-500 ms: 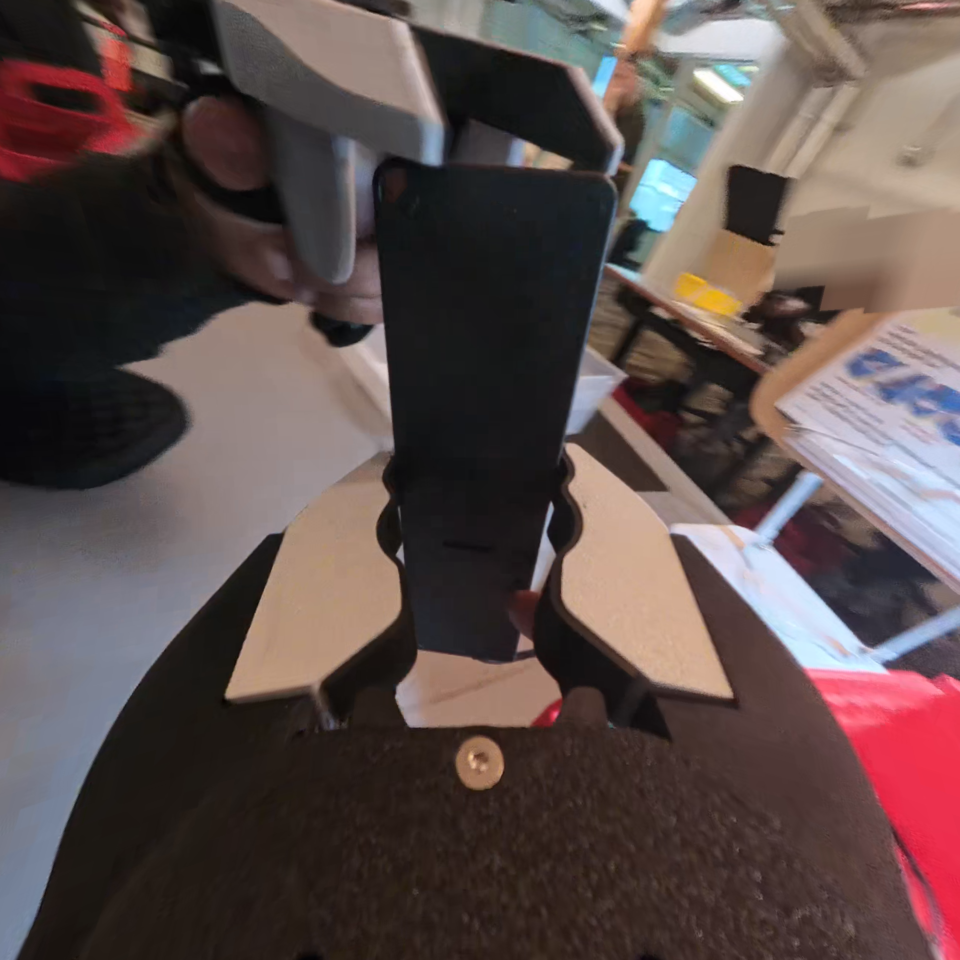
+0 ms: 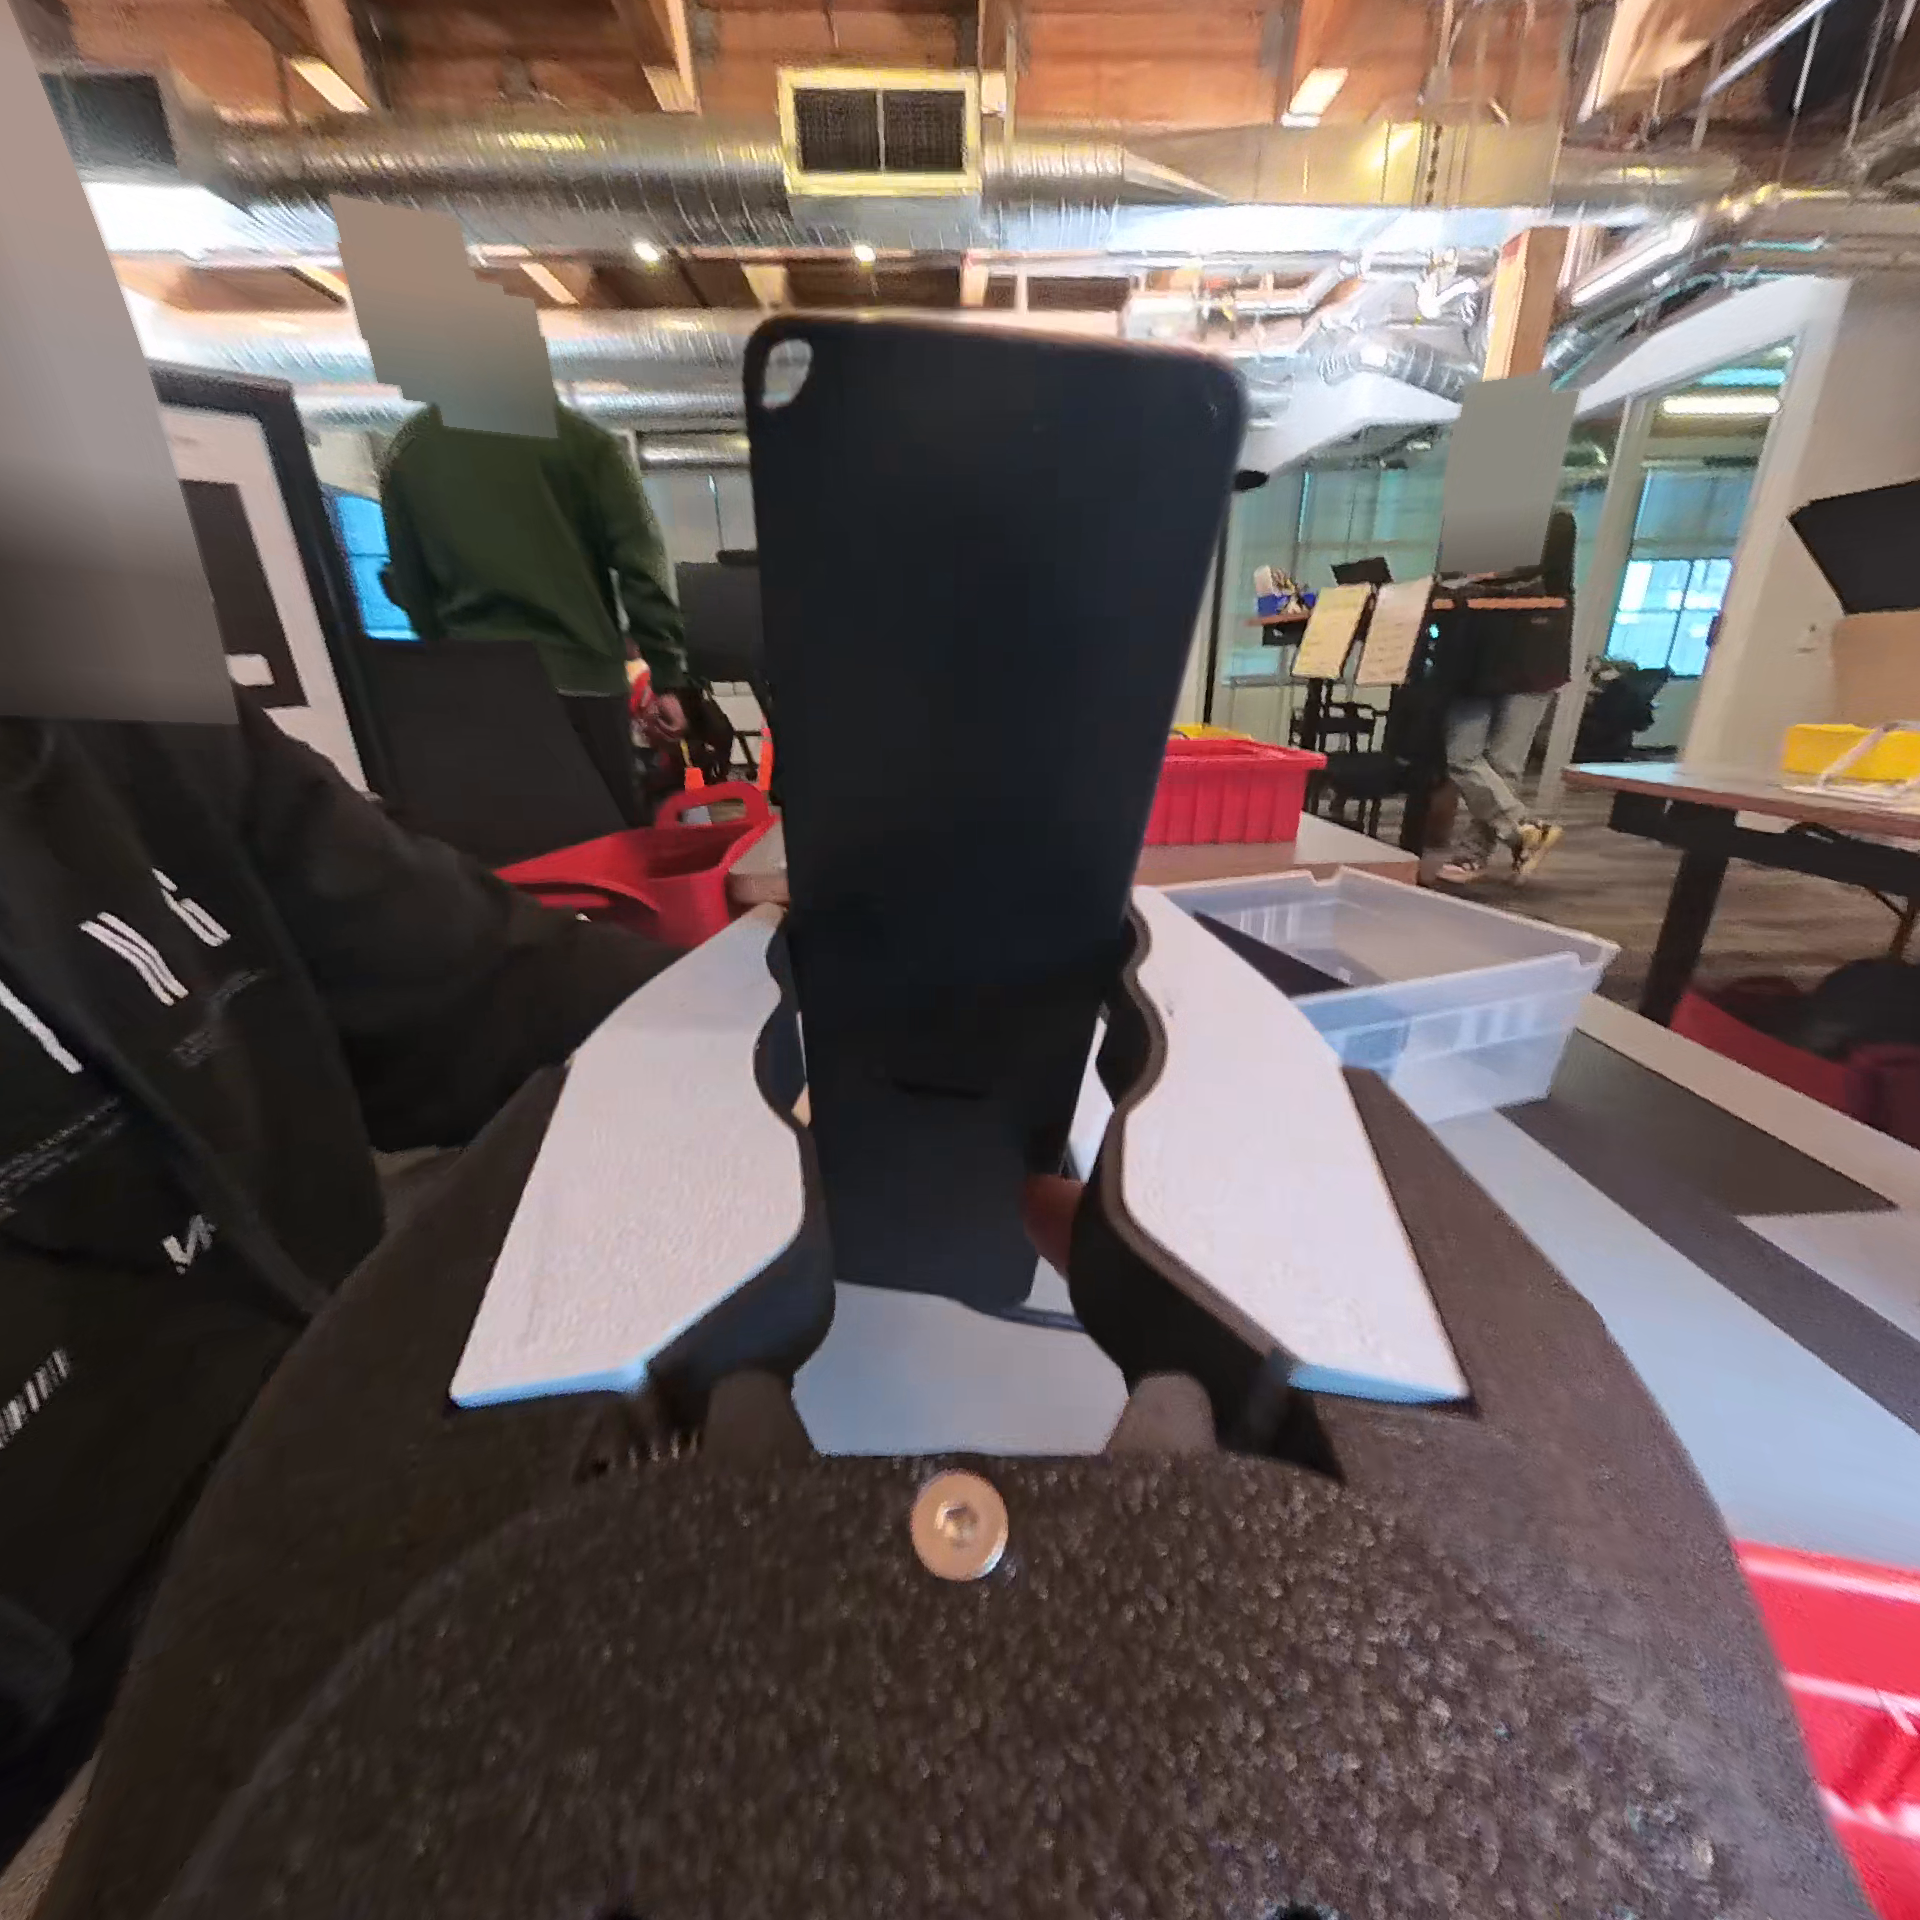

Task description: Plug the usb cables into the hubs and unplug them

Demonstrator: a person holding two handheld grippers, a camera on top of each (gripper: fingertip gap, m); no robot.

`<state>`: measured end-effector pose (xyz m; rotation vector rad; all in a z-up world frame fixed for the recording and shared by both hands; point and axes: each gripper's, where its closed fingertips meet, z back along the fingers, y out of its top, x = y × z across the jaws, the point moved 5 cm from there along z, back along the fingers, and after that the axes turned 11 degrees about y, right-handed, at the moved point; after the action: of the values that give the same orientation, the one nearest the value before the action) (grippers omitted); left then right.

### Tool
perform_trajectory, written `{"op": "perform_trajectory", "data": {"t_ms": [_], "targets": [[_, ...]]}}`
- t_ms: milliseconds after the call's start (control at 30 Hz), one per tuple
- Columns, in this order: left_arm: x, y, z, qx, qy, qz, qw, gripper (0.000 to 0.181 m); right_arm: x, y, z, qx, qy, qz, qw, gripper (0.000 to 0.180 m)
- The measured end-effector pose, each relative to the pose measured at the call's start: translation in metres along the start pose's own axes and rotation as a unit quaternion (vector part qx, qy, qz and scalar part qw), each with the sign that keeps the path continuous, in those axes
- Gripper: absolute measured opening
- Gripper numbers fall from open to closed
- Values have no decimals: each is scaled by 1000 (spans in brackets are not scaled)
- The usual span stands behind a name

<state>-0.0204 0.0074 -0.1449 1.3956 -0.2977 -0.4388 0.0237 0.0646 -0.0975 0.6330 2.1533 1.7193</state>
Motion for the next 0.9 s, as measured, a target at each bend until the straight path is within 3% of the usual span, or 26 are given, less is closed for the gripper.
{"op": "perform_trajectory", "data": {"t_ms": [167, 333, 700, 900], "targets": [[-10, -17, 7, -80, 26, -8, 996, 56, 9, -22, -2, -88, -38, 4, 995, 57], [-8, -28, 3, -155, 40, -28, 987, 56, 12, -48, -16, -147, -59, -8, 987, 77], [-9, -47, 1, -209, 45, -50, 976, 55, 14, -75, -10, -200, -39, -25, 979, 67], [-8, -53, 2, -249, 55, -64, 965, 55, 12, -81, -15, -181, -46, -32, 982, 66]]}}
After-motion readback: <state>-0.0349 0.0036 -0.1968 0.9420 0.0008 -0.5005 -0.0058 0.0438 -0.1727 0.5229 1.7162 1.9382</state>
